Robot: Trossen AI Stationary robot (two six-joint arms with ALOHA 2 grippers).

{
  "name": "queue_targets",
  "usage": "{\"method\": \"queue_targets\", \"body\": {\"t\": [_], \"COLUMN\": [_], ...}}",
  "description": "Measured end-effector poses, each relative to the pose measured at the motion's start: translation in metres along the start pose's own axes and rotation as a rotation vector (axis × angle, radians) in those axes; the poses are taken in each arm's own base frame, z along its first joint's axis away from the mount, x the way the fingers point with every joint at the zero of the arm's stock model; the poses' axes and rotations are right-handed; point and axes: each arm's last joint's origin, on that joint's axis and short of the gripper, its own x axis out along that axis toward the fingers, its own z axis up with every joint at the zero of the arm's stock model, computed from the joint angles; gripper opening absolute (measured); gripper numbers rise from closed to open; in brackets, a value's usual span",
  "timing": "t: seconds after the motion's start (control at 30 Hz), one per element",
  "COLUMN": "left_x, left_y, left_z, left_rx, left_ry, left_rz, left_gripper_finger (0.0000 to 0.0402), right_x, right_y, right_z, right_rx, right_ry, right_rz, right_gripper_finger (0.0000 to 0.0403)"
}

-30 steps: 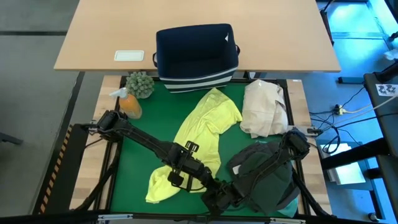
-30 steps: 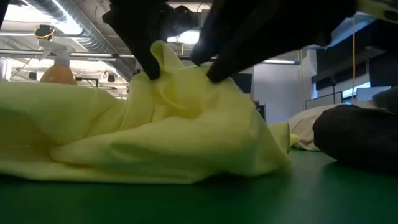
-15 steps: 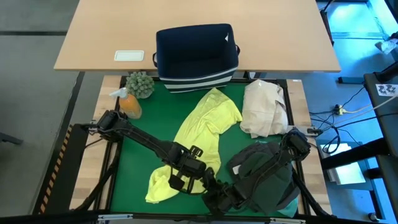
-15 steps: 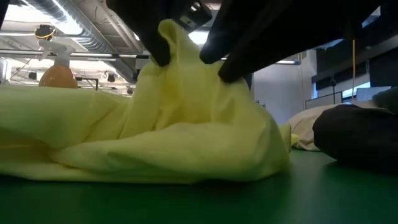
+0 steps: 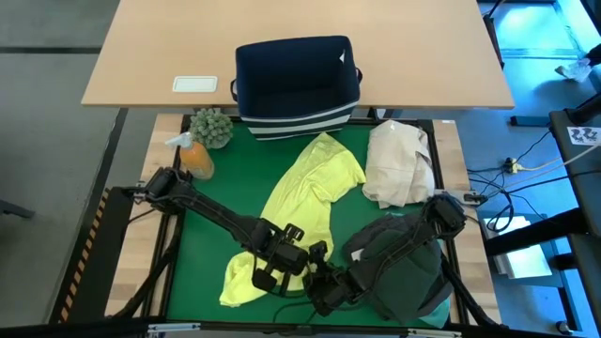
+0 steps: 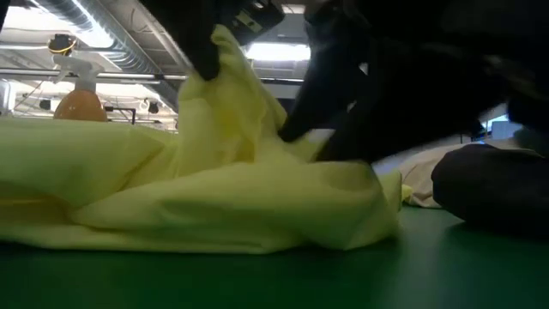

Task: Fold laundry
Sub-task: Fold the yellow shirt on the table

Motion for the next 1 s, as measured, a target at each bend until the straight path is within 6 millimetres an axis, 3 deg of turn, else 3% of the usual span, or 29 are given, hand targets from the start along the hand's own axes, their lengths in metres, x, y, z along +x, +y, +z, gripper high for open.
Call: {"method": "queue_targets", "body": {"t": [0.13,0.47,0.67,1.0], "left_x": [0.0,-0.002,-0.006,0.0], "left_y": [-0.007,-0.036,-0.057,-0.13], "left_z": [-0.002,-0.004,-0.019,-0.041], "left_rx": [-0.059,-0.077,-0.191,-0.265], "left_ry": [0.032,0.056,0.201,0.182], "left_rz": [0.025,0.019,0.038,0.142], "left_gripper_finger": [0.0008,0.0088,0.0121,0.0129], "right_x": [0.001,-0.012,-0.023,-0.049], "right_y": [0.003,0.024,0.036,0.042], "right_z": [-0.005,-0.007,-0.01,-0.01], "right_rx": [0.011,-0.002,-0.014,-0.014], "right_ry": [0.02,0.01,0.001,0.046], "right_rz": [0.01,0.106,0.125,0.066], "right_gripper_finger": [0.0265,0.0253,0.0253,0.0253]}}
